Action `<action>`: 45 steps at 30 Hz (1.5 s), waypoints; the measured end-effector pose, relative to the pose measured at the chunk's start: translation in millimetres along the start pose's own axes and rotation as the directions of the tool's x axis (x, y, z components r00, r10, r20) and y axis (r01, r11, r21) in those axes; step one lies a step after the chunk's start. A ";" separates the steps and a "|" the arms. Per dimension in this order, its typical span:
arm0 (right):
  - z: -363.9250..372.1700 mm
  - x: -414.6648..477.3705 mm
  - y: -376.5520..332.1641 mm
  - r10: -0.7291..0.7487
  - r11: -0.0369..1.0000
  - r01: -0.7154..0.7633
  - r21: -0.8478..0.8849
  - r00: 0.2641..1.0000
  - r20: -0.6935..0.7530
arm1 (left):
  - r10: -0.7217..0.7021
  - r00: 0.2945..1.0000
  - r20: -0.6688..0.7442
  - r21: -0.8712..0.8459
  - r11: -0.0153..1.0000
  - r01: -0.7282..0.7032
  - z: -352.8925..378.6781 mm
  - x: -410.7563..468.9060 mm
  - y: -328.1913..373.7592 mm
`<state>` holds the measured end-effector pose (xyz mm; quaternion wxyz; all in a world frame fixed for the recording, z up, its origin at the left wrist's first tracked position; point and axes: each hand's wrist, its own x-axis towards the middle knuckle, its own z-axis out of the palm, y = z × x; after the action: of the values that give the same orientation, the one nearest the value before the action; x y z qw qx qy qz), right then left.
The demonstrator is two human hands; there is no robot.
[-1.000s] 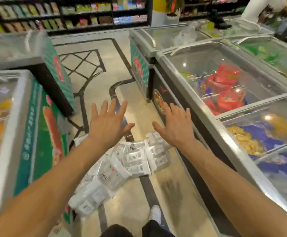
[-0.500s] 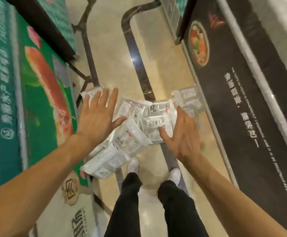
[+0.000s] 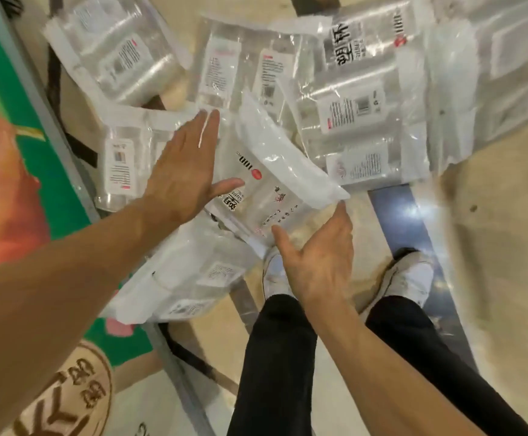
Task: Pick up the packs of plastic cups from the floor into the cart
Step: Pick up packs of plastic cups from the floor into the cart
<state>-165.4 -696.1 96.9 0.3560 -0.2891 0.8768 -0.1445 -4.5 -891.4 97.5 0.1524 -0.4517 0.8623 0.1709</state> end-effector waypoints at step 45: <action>-386.7 13.6 -198.8 -0.180 0.870 0.213 0.446 0.977 -0.115 | -0.292 0.949 -0.123 -0.701 0.702 0.125 -404.6 -29.0 128.5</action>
<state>-366.6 -843.3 453.4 0.3664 -0.2800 0.7964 -0.3913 -139.3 -976.7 492.0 -0.1047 -0.5873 0.6923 0.4060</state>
